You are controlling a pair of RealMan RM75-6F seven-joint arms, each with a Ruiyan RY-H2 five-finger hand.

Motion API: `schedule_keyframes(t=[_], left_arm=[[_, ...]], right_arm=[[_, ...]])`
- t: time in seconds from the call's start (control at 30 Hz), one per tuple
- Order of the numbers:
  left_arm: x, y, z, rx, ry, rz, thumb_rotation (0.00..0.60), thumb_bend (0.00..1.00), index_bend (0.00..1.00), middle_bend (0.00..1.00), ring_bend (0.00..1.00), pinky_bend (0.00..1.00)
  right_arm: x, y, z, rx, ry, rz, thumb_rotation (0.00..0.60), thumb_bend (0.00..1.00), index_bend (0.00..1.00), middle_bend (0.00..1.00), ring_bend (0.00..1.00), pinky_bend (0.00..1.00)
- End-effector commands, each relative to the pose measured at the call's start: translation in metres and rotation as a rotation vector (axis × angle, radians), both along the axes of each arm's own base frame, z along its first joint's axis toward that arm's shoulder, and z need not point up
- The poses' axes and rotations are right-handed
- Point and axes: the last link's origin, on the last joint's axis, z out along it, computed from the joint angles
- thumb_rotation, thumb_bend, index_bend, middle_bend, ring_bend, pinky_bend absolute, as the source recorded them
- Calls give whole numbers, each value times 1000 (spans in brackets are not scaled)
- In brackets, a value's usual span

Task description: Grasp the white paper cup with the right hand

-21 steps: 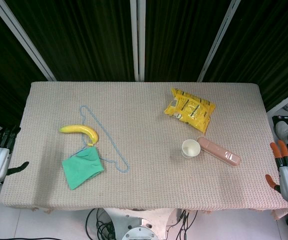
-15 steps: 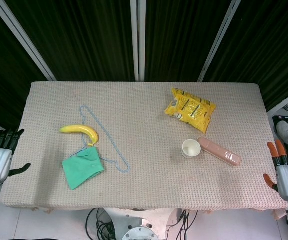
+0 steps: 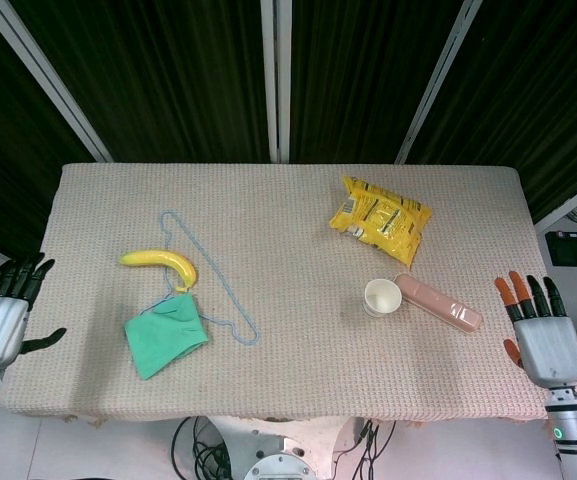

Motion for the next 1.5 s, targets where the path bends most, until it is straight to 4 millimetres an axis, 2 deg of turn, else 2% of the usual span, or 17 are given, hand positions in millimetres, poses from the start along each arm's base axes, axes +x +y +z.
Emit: schedule_keyframes(t=[0.03, 0.23, 0.33, 0.43, 0.63, 0.9, 1.13, 1.23, 1.5], left_arm=[[2, -1, 2, 6, -10, -11, 600, 126, 34, 0, 0, 0], [-1, -1, 3, 3, -6, 3, 600, 126, 34, 0, 0, 0], [0, -3, 4, 7, -10, -1, 600, 126, 34, 0, 0, 0], [-1, -4, 4, 9, -10, 0, 600, 125, 34, 0, 0, 0], [-2, -3, 5, 10, -9, 7, 600, 125, 34, 0, 0, 0], [-2, -2, 5, 11, -11, 15, 600, 126, 34, 0, 0, 0], [-3, -2, 4, 7, -10, 16, 600, 126, 34, 0, 0, 0], [-3, -2, 4, 6, -10, 16, 600, 126, 34, 0, 0, 0], [-4, -1, 3, 1, -12, 22, 600, 126, 34, 0, 0, 0]], right_arm=[[49, -27, -25, 117, 143, 128, 600, 152, 0, 0, 0, 0], [102, -51, -61, 210, 312, 232, 600, 152, 0, 0, 0, 0], [120, -57, -85, 269, 365, 257, 600, 150, 0, 0, 0, 0], [129, -64, -106, 301, 409, 258, 600, 150, 0, 0, 0, 0], [138, -74, -131, 330, 462, 232, 600, 153, 0, 0, 0, 0], [141, -81, -144, 324, 468, 247, 600, 176, 0, 2, 0, 0], [136, -84, -146, 299, 495, 240, 600, 176, 4, 121, 0, 0], [135, -84, -148, 297, 498, 241, 600, 177, 68, 177, 0, 0], [133, -86, -149, 275, 477, 269, 600, 191, 359, 403, 0, 0]])
